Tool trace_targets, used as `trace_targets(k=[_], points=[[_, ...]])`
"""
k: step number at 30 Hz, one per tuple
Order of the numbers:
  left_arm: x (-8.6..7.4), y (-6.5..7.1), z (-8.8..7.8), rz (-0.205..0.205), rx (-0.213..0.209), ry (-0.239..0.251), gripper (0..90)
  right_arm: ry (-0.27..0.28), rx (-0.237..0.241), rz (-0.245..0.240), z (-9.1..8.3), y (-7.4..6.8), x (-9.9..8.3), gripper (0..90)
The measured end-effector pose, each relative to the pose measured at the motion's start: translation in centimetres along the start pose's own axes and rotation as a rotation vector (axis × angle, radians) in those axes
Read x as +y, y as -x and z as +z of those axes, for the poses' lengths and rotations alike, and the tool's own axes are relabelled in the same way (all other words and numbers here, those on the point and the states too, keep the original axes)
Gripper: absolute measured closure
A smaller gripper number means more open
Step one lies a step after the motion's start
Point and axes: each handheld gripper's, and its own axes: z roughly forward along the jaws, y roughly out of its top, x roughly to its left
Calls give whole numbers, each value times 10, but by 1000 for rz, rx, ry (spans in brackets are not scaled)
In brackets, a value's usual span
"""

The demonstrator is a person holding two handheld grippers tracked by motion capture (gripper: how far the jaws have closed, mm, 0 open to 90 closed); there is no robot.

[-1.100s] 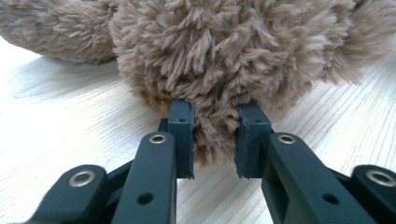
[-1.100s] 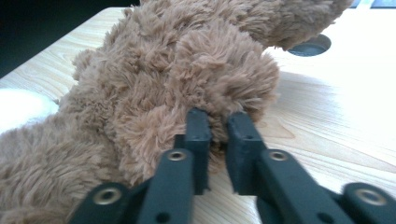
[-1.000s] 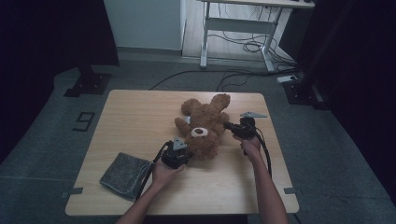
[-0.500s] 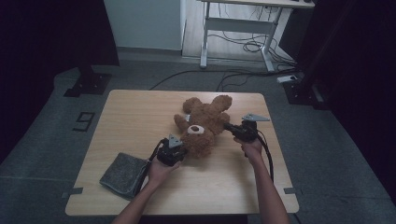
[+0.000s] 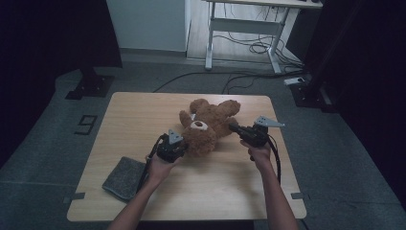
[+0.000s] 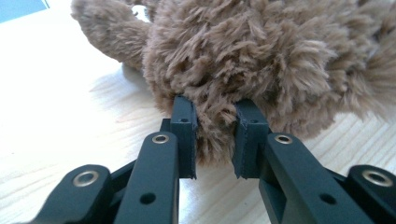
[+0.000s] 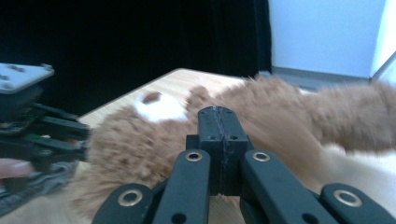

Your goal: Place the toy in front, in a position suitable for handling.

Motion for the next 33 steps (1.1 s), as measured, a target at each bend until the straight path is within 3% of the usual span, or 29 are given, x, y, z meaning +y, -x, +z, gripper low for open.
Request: trace_targets(k=[2, 4, 6, 8, 10, 13, 19, 23, 25, 27, 30, 33], points=[[0, -1, -1, 0, 0, -2, 731, -36, -50, -49, 1, -2, 2, 900], [0, -1, -1, 1, -1, -5, 731, -71, -89, -50, 3, 2, -1, 895], [-3, -1, 1, -4, -7, -15, 731, -102, -152, -51, 7, 7, -8, 758], [-5, -1, 2, -6, -9, -19, 731, -137, -163, -53, 10, 11, -14, 691], [-6, -2, 2, -6, -12, -22, 731, -163, -209, -49, 14, 15, -20, 585], [-8, -3, 3, -10, -13, -25, 731, -167, -205, 12, 20, 23, -25, 461], [-18, -6, 7, -24, -21, -51, 731, -171, -144, 111, 37, 35, -26, 274], [-25, -10, 10, -43, -26, -64, 731, -183, -122, 128, 51, 38, -23, 213], [-26, -12, 10, -46, -30, -64, 731, -210, -117, 132, 60, 39, -23, 233], [-26, -12, 10, -45, -30, -63, 730, -227, -99, 131, 66, 39, -24, 421], [-26, -13, 10, -47, -27, -62, 731, -209, -84, 97, 65, 34, -23, 656], [-24, -14, 10, -45, -24, -56, 732, -200, -81, 70, 60, 28, -19, 729]])
